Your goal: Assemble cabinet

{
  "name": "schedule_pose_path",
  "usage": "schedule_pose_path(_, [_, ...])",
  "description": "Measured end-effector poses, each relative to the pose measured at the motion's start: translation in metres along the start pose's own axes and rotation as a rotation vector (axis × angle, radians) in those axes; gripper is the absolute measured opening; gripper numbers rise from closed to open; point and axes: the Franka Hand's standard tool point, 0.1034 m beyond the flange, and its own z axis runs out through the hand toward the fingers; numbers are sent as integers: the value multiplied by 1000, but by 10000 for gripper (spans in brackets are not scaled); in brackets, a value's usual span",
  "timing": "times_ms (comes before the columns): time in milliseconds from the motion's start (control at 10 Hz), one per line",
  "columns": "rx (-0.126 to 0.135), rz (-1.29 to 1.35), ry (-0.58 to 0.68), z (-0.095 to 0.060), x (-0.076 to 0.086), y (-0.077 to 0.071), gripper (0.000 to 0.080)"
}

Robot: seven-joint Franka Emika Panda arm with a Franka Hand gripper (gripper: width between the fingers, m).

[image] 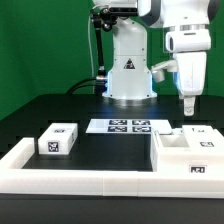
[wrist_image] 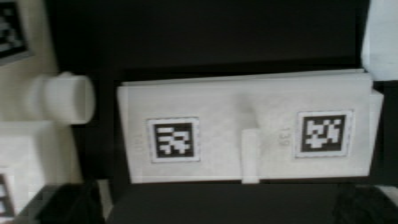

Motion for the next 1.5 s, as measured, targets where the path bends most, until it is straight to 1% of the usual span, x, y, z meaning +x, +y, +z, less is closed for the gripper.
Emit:
schedule_pose_path(100, [8, 8, 17, 12, 2, -4, 649])
schedule_pose_path(200, [21, 12, 29, 23, 4, -9, 649])
schedule_pose_path(300, [27, 17, 42, 31, 7, -12, 649])
schedule_pose_path(500, [41, 24, 57, 44, 8, -20, 649])
schedule_pose_path(700, [49, 31, 65, 52, 7, -24, 649])
schedule_pose_path(800, [43, 33, 70, 52, 8, -23, 649])
schedule_pose_path(900, [42, 33, 70, 52, 8, -23, 620])
schedule_pose_path(1000, [43, 33, 70, 52, 8, -23, 620])
schedule_pose_path(1100, [43, 33, 70, 52, 8, -23, 441])
schedule_pose_path(1200, [43, 33, 70, 52, 8, -23, 441])
schedule_pose_path(1300, [43, 33, 70, 52, 8, -23, 258])
schedule_pose_path(1400, [42, 33, 70, 52, 8, -23, 123])
schedule_pose_path(1500, [42, 33, 70, 52, 8, -22, 61])
